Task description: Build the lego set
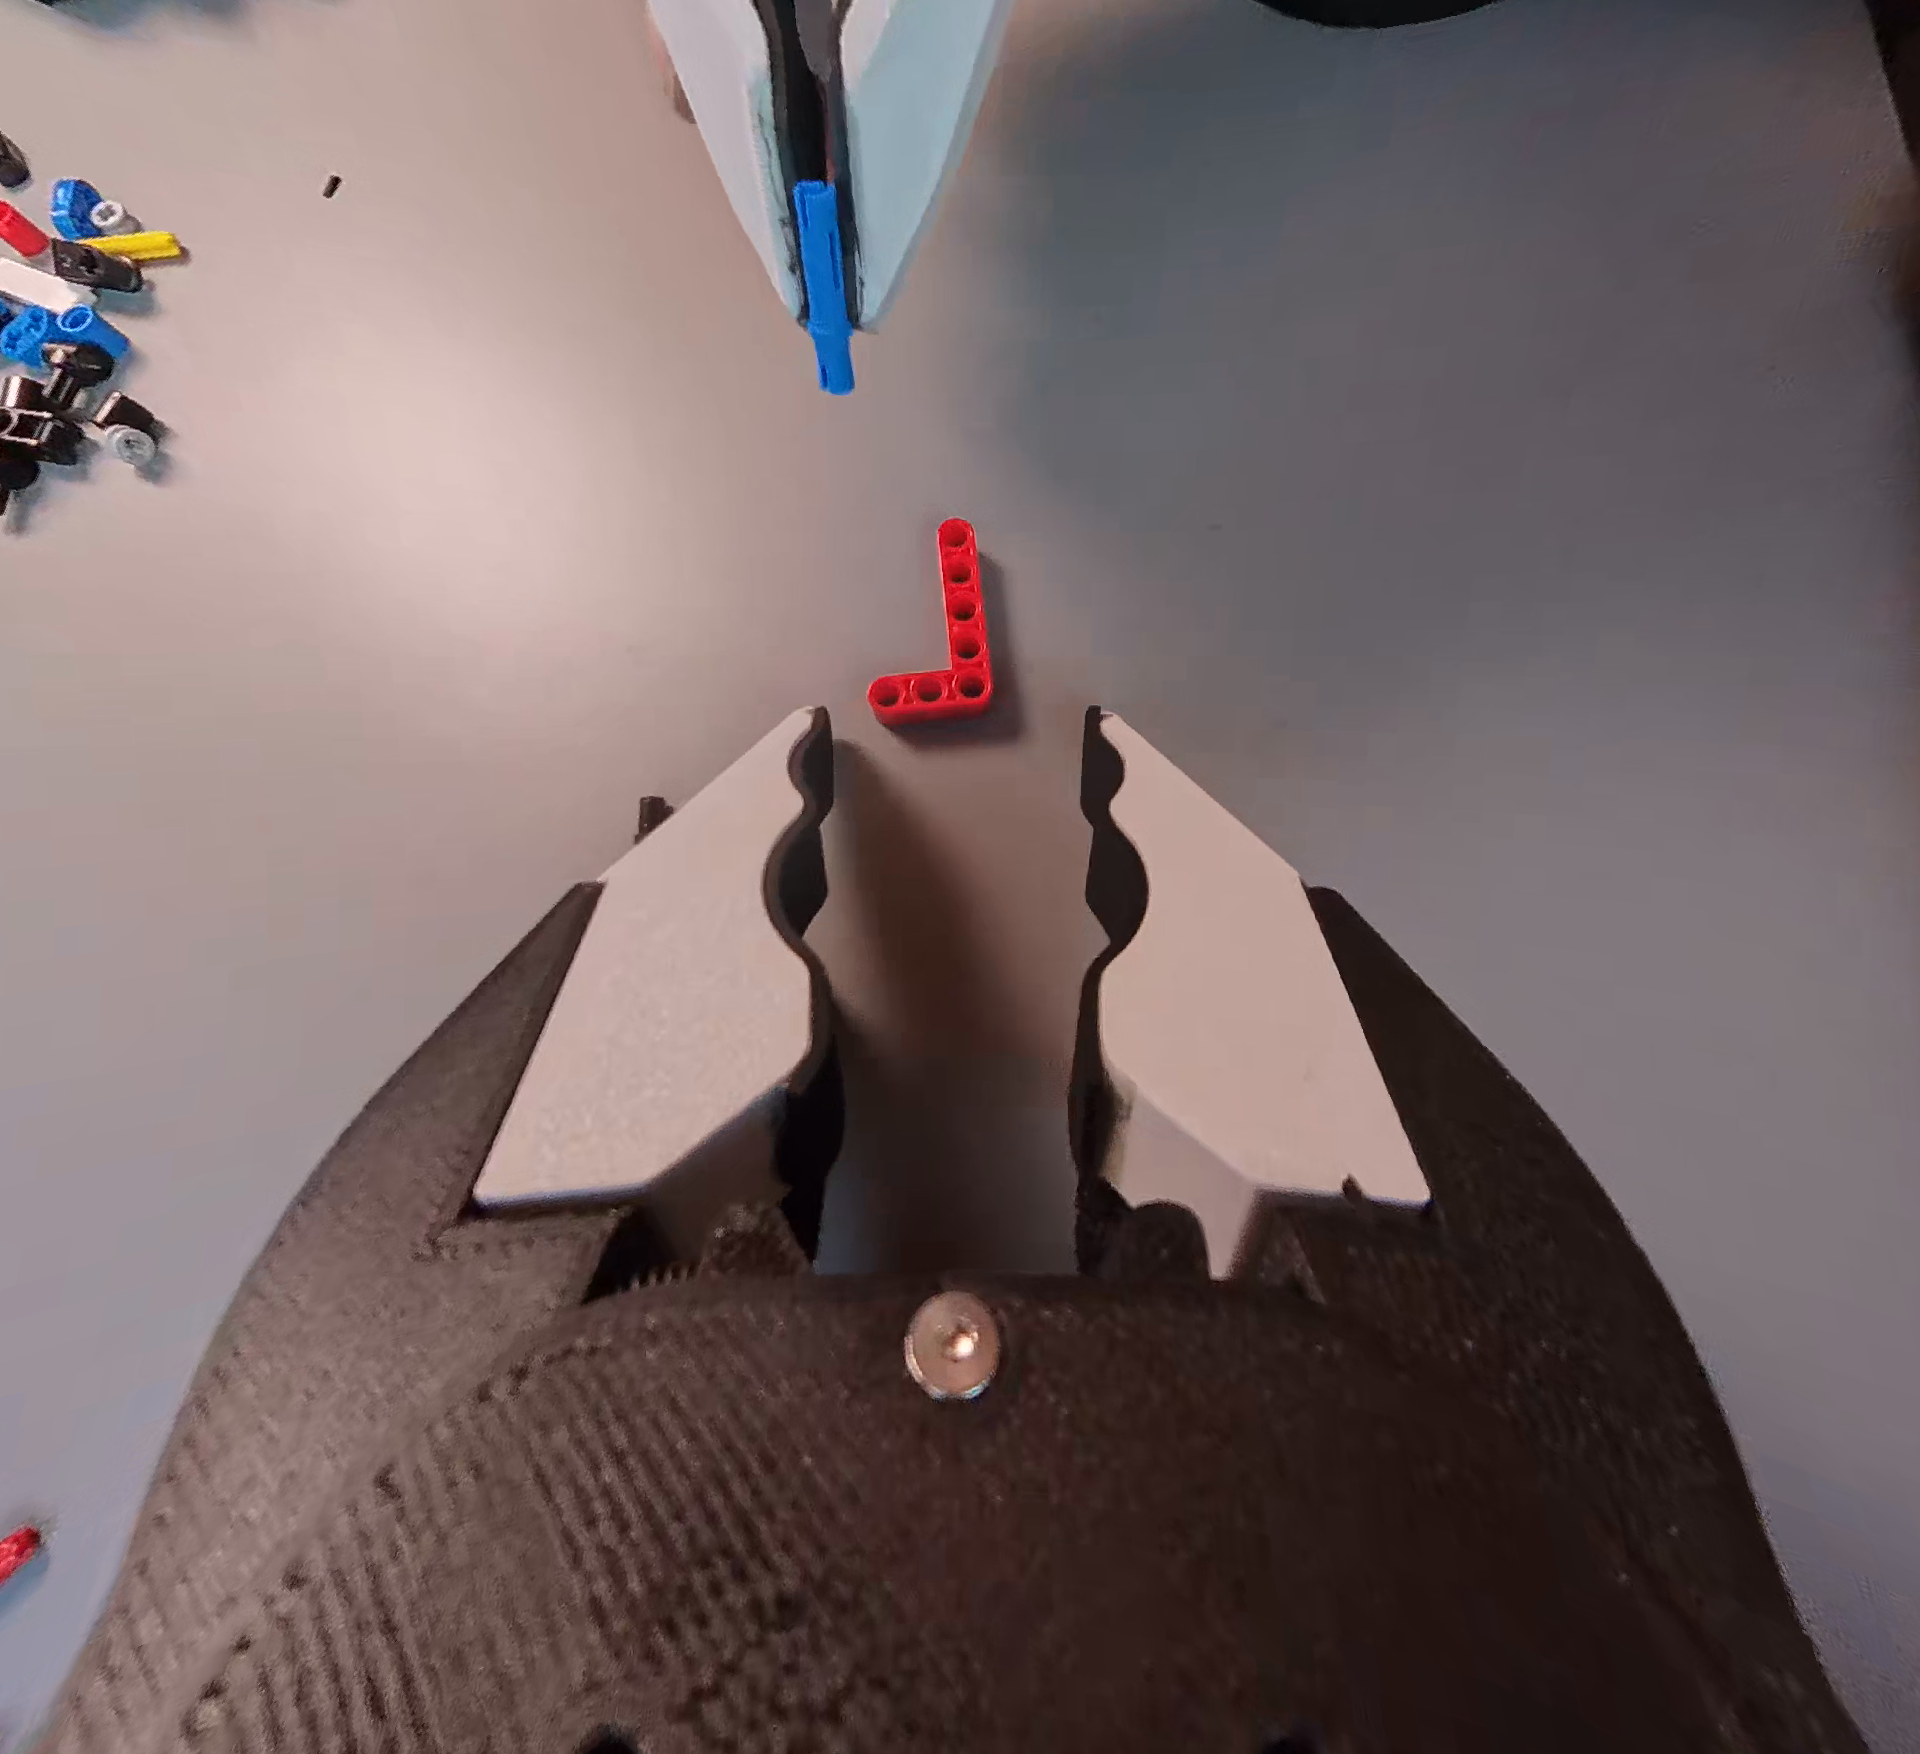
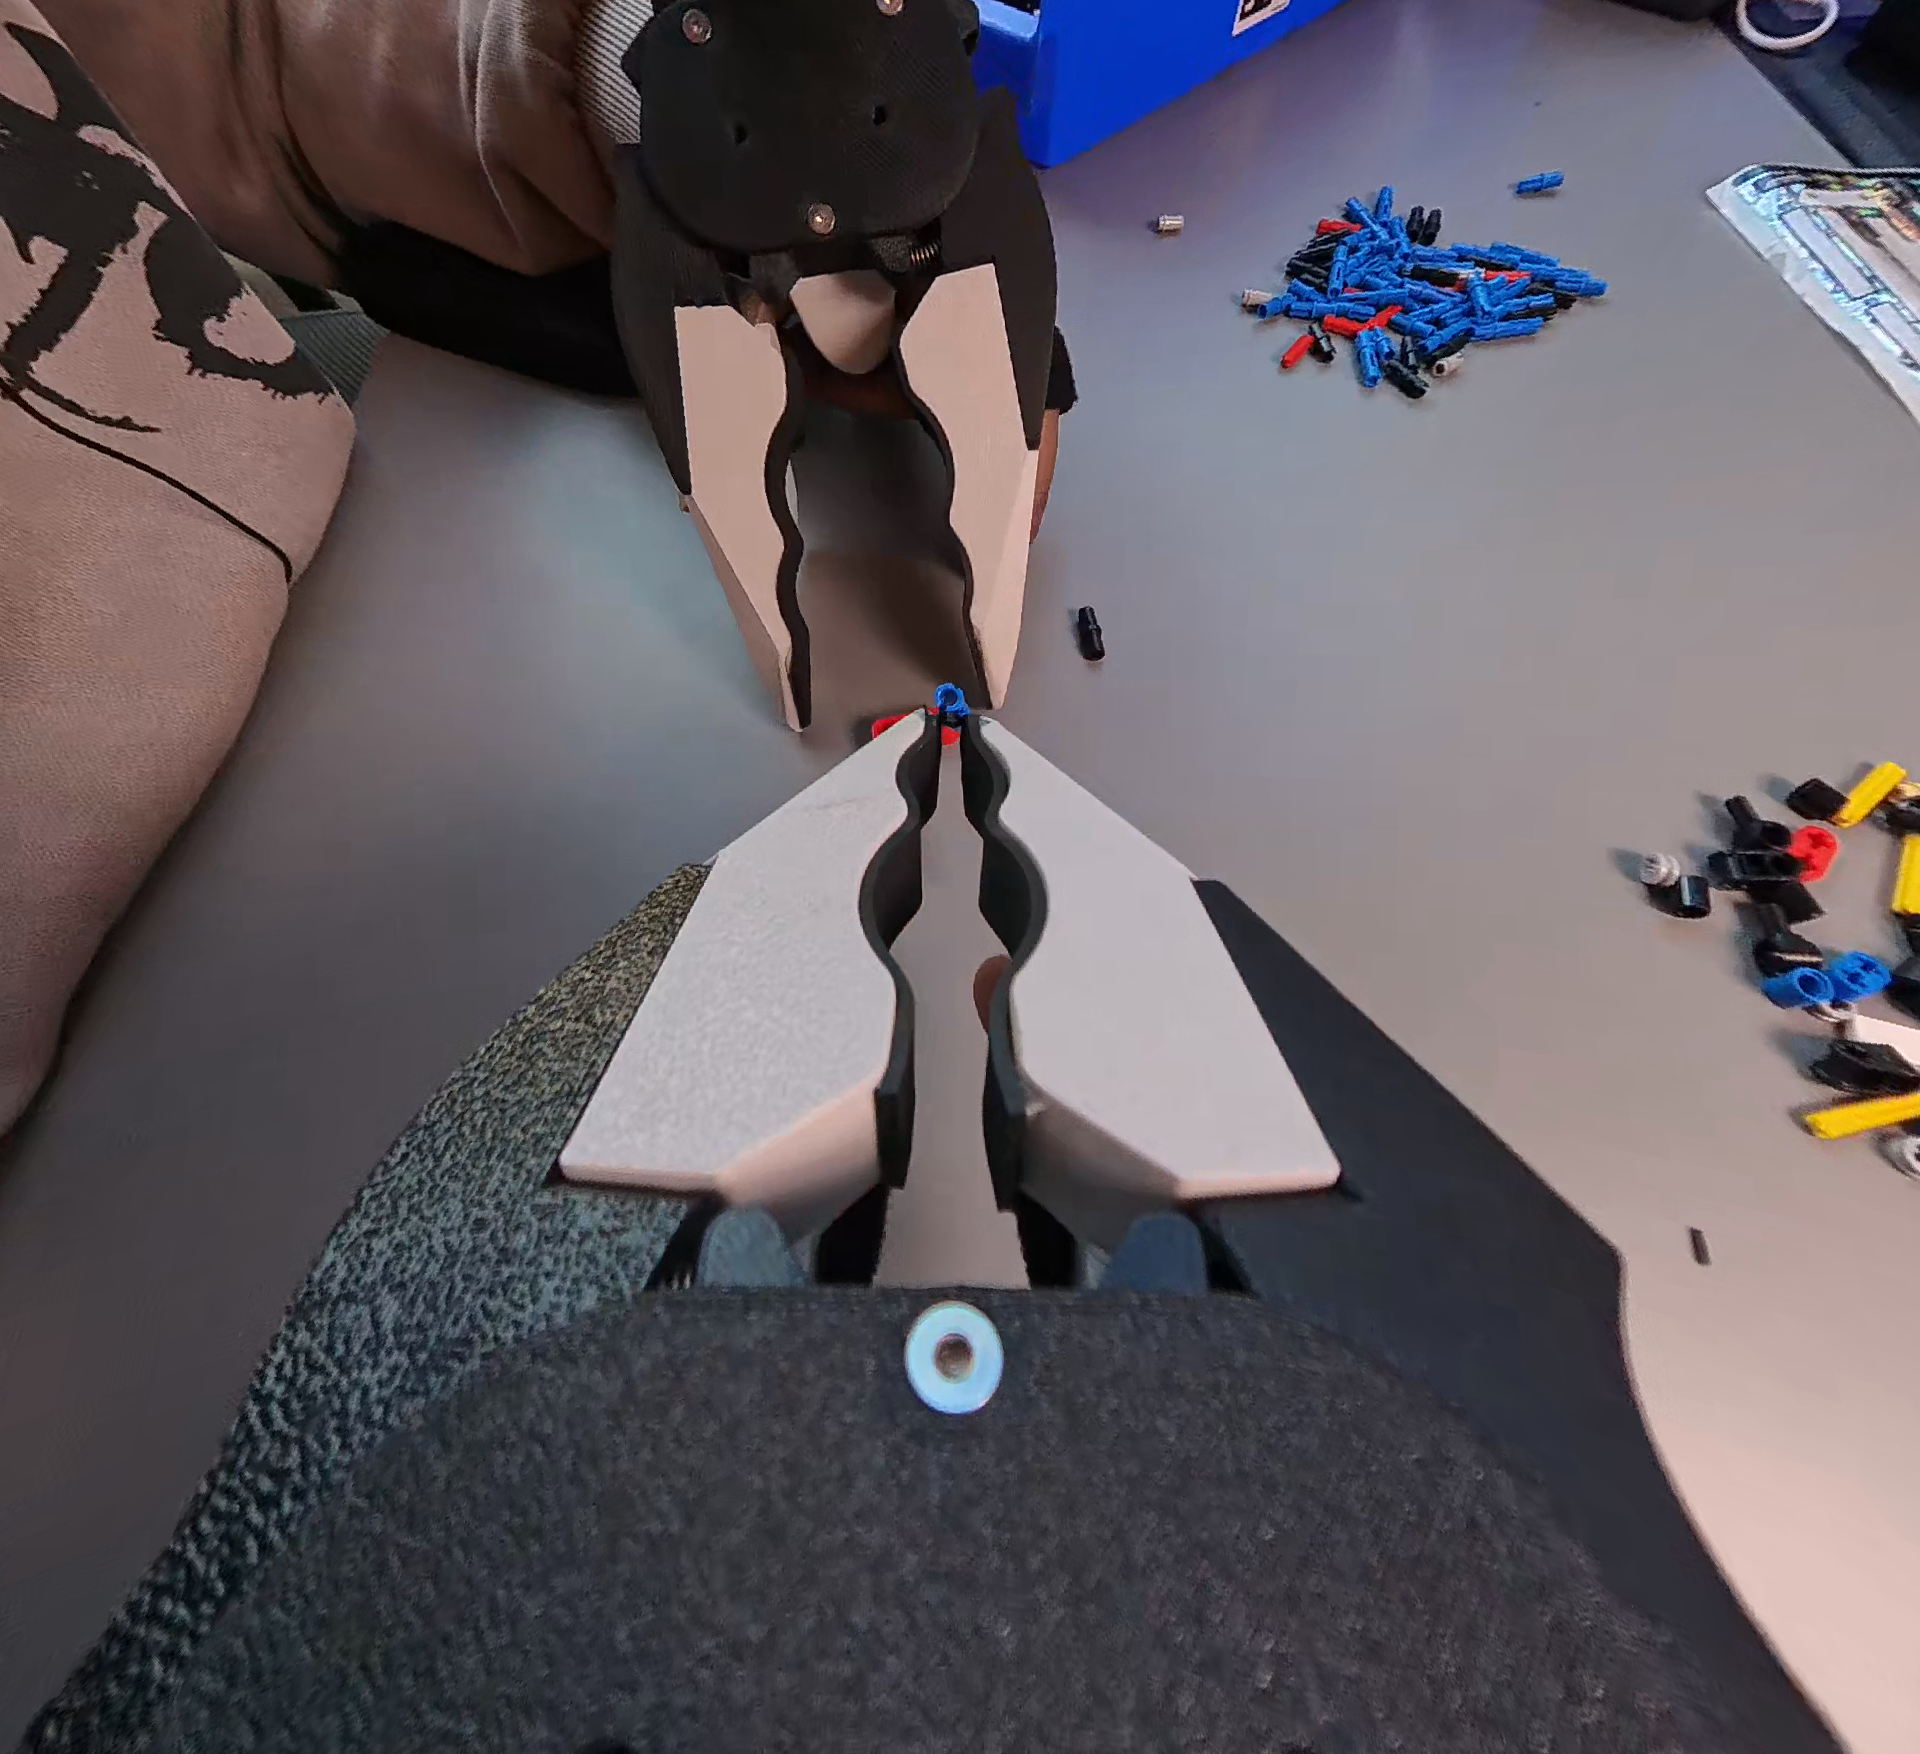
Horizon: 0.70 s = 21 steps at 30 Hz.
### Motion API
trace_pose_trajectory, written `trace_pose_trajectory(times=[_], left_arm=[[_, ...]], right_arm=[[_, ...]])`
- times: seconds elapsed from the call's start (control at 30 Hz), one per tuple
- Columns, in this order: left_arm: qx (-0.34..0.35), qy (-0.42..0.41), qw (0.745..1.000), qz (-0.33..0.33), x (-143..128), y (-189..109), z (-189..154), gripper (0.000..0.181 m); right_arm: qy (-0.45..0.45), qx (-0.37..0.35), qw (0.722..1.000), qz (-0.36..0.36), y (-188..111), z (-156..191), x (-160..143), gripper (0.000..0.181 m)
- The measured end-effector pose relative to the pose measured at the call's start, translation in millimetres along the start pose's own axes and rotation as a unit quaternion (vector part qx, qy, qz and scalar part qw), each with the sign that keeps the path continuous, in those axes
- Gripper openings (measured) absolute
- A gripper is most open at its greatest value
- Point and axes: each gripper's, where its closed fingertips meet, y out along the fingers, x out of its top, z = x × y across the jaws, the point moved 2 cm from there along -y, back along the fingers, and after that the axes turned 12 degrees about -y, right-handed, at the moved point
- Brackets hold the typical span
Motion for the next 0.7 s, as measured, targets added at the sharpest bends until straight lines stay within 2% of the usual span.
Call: trace_pose_trajectory(times=[0.13, 0.27, 0.37, 0.6, 0.7], left_arm=[[0.004, -0.005, 1.0, -0.004, 1, 1, 3, 0.035], [0.019, 0.006, 1.0, -0.004, 1, 0, 6, 0.009], [0.032, 0.015, 0.999, -0.004, 1, 0, 8, 0.0], [0.021, 0.0, 1.0, -0.002, -2, -7, 13, 0.025], [-0.008, -0.018, 1.0, -0.006, -2, -8, 9, 0.034]], right_arm=[[-0.006, 0.007, 1.0, 0.01, 7, 3, -3, 0.001], [-0.012, 0.014, 1.0, 0.017, 11, 6, -4, 0.002], [-0.01, 0.013, 1.0, 0.015, 12, 5, -4, 0.001], [-0.009, 0.009, 1.0, 0.029, 9, 4, -7, 0.001], [-0.008, 0.019, 0.999, 0.036, 7, 7, -10, 0.002]])
